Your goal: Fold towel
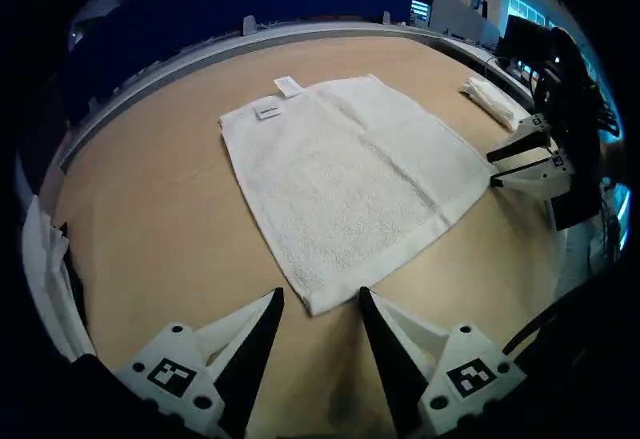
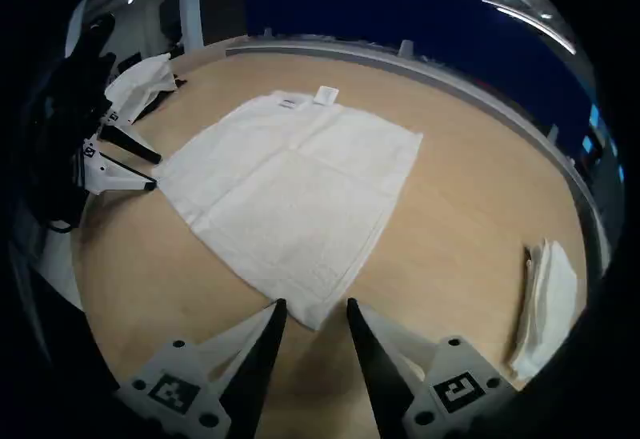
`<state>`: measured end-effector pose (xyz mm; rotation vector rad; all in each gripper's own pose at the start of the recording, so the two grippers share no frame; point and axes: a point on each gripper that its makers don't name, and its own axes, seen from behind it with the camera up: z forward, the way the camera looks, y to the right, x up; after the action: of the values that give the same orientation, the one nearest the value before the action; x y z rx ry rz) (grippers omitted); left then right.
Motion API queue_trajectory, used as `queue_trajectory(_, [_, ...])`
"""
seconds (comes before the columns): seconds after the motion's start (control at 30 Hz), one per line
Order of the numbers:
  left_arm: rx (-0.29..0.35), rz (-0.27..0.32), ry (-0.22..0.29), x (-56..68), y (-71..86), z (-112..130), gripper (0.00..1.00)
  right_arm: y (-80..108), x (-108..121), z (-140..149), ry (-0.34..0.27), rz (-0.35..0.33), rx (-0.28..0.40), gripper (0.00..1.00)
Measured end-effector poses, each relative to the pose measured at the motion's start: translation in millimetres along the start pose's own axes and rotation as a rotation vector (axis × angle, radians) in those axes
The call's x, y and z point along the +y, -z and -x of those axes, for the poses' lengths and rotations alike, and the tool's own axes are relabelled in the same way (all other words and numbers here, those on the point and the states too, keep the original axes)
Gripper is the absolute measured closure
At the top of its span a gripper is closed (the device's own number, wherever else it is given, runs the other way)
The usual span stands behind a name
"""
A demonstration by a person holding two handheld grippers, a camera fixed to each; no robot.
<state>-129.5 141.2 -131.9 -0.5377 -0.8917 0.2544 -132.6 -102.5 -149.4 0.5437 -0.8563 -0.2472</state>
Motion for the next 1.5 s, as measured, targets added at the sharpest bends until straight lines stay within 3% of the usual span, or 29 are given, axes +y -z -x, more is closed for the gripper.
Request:
queue_trajectory(0.17, [-0.001,-0.009,0.002,-0.9,0.5,0.4,0.39,0.2,-2.0,0.7,-0.002,-0.011,0.000,0.55])
queue_trajectory(0.37, [-0.002,-0.017,0.003,-1.7,-1.8,0.3,0.57,-0.3,-1.4,-0.2,-0.016,-0.013,-0.006,0.73])
queue_trajectory(0.57, [-0.002,-0.035,-0.002,-0.5,-2.9,-0.8,0.86,1.1,-1.1,-7.4,-0.030,-0.007,0.005,0.87])
queue_trajectory(0.9, [0.015,-0.036,0.003,-1.0,6.6,-7.5,0.90,6.9,0.5,-15.2,-0.036,0.003,0.022,0.89])
queue_trajectory(1.5, [0.112,-0.041,0.096,-9.4,57.5,-49.0,0.90,48.8,5.1,-72.5,-0.054,-0.009,0.128,0.89])
